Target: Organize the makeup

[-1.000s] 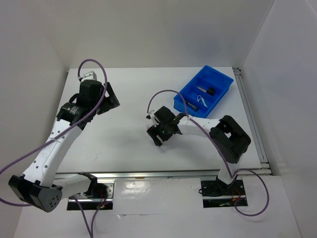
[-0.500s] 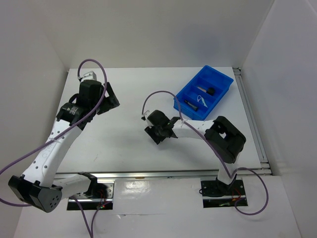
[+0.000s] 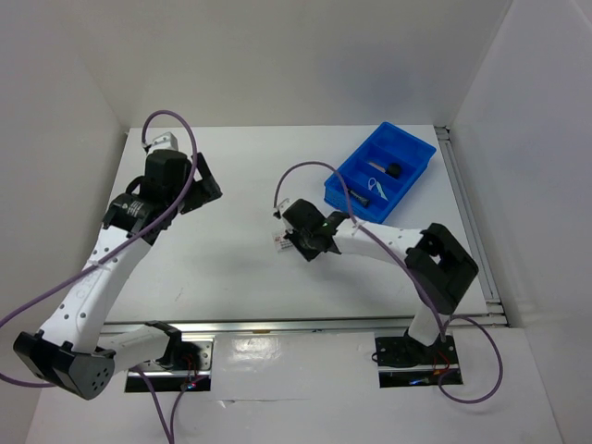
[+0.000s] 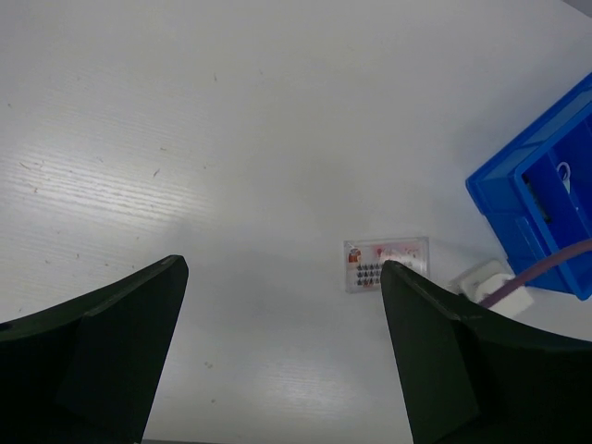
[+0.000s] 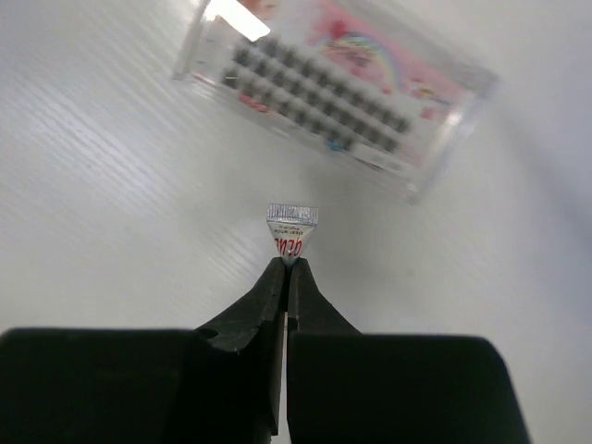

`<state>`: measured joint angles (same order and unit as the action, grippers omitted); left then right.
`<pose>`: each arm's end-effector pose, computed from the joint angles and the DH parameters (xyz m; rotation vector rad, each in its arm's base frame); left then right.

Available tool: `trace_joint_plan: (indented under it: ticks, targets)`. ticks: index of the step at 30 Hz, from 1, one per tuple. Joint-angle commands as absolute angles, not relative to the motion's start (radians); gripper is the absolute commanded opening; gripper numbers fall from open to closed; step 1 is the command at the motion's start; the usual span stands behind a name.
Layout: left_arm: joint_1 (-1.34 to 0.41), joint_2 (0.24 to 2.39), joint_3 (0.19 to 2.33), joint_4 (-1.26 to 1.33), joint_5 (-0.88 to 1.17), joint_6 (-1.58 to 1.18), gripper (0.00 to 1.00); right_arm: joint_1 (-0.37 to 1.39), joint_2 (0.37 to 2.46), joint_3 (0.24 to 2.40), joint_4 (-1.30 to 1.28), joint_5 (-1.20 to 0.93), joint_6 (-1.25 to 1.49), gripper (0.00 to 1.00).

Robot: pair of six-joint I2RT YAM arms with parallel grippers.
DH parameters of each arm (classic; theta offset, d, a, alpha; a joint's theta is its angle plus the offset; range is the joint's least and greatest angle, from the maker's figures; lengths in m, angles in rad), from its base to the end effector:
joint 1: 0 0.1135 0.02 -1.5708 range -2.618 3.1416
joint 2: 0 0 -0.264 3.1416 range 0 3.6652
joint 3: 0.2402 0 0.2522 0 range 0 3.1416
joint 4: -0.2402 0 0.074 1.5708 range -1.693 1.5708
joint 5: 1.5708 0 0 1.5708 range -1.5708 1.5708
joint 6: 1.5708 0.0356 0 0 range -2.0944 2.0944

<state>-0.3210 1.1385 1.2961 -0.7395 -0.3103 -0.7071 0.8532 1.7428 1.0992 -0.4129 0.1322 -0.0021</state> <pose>0.2236 -0.0629 0.3916 -0.5839 2.0524 -0.2741 0.2343 0.2613 0.1795 -1.0440 2.4005 0.1263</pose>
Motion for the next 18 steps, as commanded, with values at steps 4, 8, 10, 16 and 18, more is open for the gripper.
trace_joint_plan:
  ticks: [4, 8, 10, 16, 18]
  targets:
    - [-0.316, 1.109, 1.299, -0.695, -0.308, -0.695, 1.00, 0.686, 1.600, 1.206, -0.486, 0.282, -0.014, 0.00]
    - [-0.316, 1.132, 1.308, -0.713, -0.308, -0.695, 1.00, 0.601, 1.646, 1.293, -0.445, 0.417, -0.014, 0.00]
    - [-0.316, 1.132, 1.308, -0.713, -0.308, -0.695, 1.00, 0.550, 1.672, 1.318, -0.416, 0.452, -0.043, 0.00]
    - [-0.316, 1.132, 1.319, -0.713, -0.328, -0.686, 1.00, 0.451, 1.770, 1.391, -0.339, 0.505, -0.107, 0.00]
    - [-0.316, 1.141, 1.310, -0.713, -0.328, -0.686, 1.00, 0.425, 1.799, 1.410, -0.308, 0.505, -0.107, 0.01]
